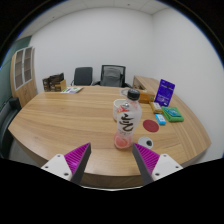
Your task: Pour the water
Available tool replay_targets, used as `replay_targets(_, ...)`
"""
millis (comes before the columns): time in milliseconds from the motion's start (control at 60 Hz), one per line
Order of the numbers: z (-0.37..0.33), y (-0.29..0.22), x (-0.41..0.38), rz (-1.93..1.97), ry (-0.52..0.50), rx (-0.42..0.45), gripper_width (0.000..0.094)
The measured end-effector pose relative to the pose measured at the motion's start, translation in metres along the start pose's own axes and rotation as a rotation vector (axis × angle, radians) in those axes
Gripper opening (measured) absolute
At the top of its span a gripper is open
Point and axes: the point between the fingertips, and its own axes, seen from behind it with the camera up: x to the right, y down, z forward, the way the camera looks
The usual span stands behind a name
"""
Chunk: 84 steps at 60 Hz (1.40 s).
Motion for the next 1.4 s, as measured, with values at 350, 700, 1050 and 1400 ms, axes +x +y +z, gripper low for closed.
replay_targets(350, 0.103, -0.046, 0.039, 0.057, -0.067, 0.204, 0.067)
replay_targets(700, 0.105, -0.054, 0.051, 0.069, 0.006, 0.244, 0.0322)
replay_targets(1050, 0.069, -0.129, 0.13, -0.169, 0.313, 0.224, 0.0321)
replay_targets(1400, 0.103, -0.211, 0.196, -1.068, 0.68, 0.074, 0.032)
